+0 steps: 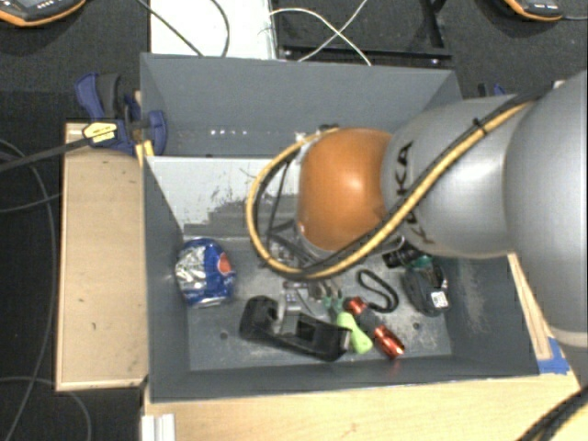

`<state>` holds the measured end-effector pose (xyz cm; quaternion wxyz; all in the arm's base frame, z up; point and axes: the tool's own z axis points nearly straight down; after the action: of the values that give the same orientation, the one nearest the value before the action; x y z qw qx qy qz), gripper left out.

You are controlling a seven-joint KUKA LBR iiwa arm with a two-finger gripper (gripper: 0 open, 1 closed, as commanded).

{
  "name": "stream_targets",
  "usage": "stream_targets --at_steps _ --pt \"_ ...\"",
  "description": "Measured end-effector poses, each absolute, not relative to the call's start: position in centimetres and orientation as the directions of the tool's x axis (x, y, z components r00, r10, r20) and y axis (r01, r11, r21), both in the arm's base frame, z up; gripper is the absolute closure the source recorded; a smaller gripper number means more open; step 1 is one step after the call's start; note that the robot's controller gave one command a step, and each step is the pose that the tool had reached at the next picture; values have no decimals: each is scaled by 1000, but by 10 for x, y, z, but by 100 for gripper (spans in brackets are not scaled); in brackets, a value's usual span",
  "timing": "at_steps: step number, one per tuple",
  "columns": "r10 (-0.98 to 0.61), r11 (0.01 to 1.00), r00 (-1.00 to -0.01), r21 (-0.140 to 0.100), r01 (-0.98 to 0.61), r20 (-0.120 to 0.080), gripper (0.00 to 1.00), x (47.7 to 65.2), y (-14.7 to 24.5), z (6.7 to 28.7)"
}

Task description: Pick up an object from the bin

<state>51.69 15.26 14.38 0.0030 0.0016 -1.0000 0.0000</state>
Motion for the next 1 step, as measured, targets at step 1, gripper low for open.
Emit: stream_targets --at_steps 1 --pt "3 1000 -1000 1 3 -2 0 519 152 148"
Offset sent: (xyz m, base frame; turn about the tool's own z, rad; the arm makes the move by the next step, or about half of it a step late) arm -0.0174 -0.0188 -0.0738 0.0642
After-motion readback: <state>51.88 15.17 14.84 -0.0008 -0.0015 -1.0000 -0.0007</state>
